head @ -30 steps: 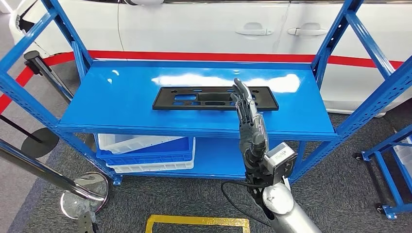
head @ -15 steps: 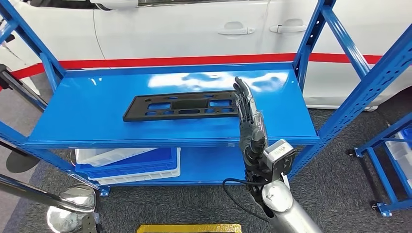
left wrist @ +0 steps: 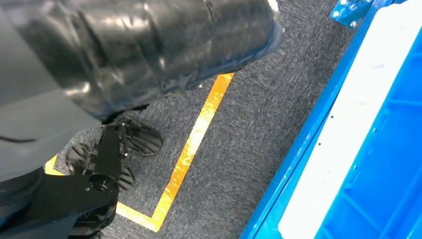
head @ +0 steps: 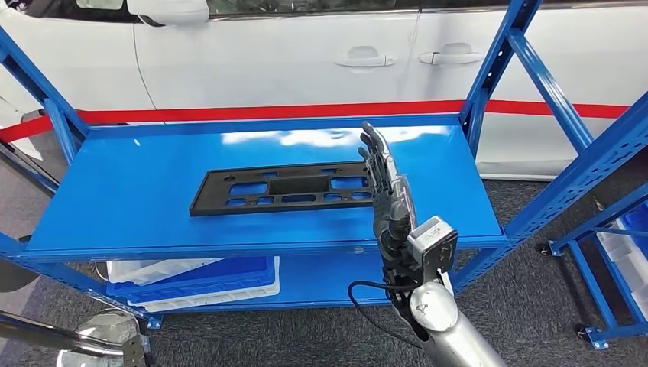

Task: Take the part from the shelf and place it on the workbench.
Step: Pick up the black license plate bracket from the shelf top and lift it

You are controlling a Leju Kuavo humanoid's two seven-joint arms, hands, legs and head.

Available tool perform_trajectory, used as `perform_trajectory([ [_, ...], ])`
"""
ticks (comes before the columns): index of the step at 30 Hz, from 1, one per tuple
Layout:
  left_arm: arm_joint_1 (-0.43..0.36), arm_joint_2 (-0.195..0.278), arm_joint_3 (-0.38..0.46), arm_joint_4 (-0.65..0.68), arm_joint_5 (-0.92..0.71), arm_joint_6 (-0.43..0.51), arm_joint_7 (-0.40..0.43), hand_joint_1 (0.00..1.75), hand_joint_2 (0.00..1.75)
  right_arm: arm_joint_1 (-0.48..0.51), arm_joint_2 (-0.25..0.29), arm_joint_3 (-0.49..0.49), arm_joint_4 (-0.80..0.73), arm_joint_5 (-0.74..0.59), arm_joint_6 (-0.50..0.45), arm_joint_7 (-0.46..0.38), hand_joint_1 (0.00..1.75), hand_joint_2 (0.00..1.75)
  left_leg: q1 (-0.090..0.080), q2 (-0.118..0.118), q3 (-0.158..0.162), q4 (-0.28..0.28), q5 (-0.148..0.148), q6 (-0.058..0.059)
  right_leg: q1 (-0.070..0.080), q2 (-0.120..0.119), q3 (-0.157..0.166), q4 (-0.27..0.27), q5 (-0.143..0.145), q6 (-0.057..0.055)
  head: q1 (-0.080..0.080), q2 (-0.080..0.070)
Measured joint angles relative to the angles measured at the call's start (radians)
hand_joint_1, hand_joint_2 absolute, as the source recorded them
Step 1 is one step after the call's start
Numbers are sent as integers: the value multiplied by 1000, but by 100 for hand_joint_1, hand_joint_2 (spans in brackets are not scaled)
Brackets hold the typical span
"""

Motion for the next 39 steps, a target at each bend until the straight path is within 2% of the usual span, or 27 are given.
perform_trajectory([
  [1, 1, 0, -1, 0, 1, -1, 1, 0, 0, 1, 0, 0, 1, 0, 1, 1, 0, 0, 4, 0, 9, 4, -9, -4, -5, -2, 1, -36, 37, 6, 0, 0],
  [2, 2, -1, -2, 0, 2, -2, 3, 0, 0, 2, -1, 0, 2, 0, 3, 2, 0, 0, 8, 0, 17, 9, -19, -9, -9, -5, 14, -94, 85, 11, 0, 0],
  [3, 2, -1, -3, 0, 3, -3, 4, 0, 0, 1, -1, 0, 2, 0, 7, 3, 0, 0, 12, 0, 24, 14, -29, -16, -10, -8, 26, -145, 119, 15, 1, 0],
  [4, 1, -1, -3, 1, 4, -3, 5, 0, 0, 0, -1, 1, 3, 0, 13, 6, 0, 0, 14, 0, 25, 21, -38, -23, -9, -11, 37, -185, 135, 11, 2, 0],
  [5, 1, -1, -3, 1, 4, -4, 7, 0, 0, -1, -2, 3, 4, 0, 20, 8, 0, 0, 14, 1, 24, 28, -46, -32, -6, -13, 40, -204, 141, 2, 2, 0],
  [7, 1, -1, -4, 1, 5, -5, 9, 0, 0, -3, -2, 6, 5, 0, 30, 12, 0, 0, 14, 3, 21, 39, -55, -47, 0, -12, 41, -207, 134, -22, 1, 0],
  [8, 1, -1, -4, 2, 5, -5, 9, 0, 0, -4, -2, 8, 5, 0, 33, 13, 0, 44, 14, 4, 23, 40, -59, -47, 1, -10, 42, -206, 138, -29, 0, 0],
  [11, -1, -3, -4, 2, 5, -7, 9, 0, 0, -8, -3, 13, 5, -1, 44, 14, 0, 175, 15, 5, 28, 31, -67, -29, 3, -7, 44, -205, 134, -35, -3, 0],
  [13, -4, -3, -5, 2, 5, -10, 9, 0, 0, -13, -3, 20, 6, 3, 58, 22, 0, 175, 15, 5, 31, 25, -67, -24, 3, -6, 44, -205, 132, -38, -3, 0],
  [19, -8, -4, -5, 2, 1, -14, 13, 0, 0, -51, 2, 70, 21, 89, 85, 58, 0, 175, 17, 5, 34, 17, -66, -25, 7, -5, 45, -205, 129, -43, -2, 0],
  [20, -9, -4, -6, 2, 1, -14, 14, 0, 0, -52, 5, 80, 24, 115, 79, 63, 0, 175, 18, 5, 35, 17, -66, -27, 8, -5, 46, -205, 129, -43, -2, 0],
  [24, -11, -5, -9, 2, 2, -15, 21, 0, 0, -52, 25, 137, 47, 282, 40, 90, 0, 175, 22, 5, 35, 15, -65, -53, 11, -5, 47, -205, 130, -45, -2, 0],
  [25, -12, -5, -10, 2, 1, -16, 25, 0, 0, -52, 33, 157, 57, 317, 35, 94, 0, 175, 22, 5, 35, 15, -65, -56, 11, -6, 47, -205, 130, -45, -2, 0],
  [31, -20, -8, -18, 2, -13, -20, 50, 0, 0, -65, 87, 268, 138, 440, 39, 97, 0, 175, 22, 5, 36, 16, -64, -62, 10, -8, 51, -206, 132, -46, -2, 0],
  [39, -31, -9, -36, 2, -31, -22, 75, 0, 0, -114, 148, 341, 253, 460, 56, 77, 0, 175, 21, 5, 37, 17, -64, -62, 9, -8, 53, -209, 133, -45, -2, 0],
])
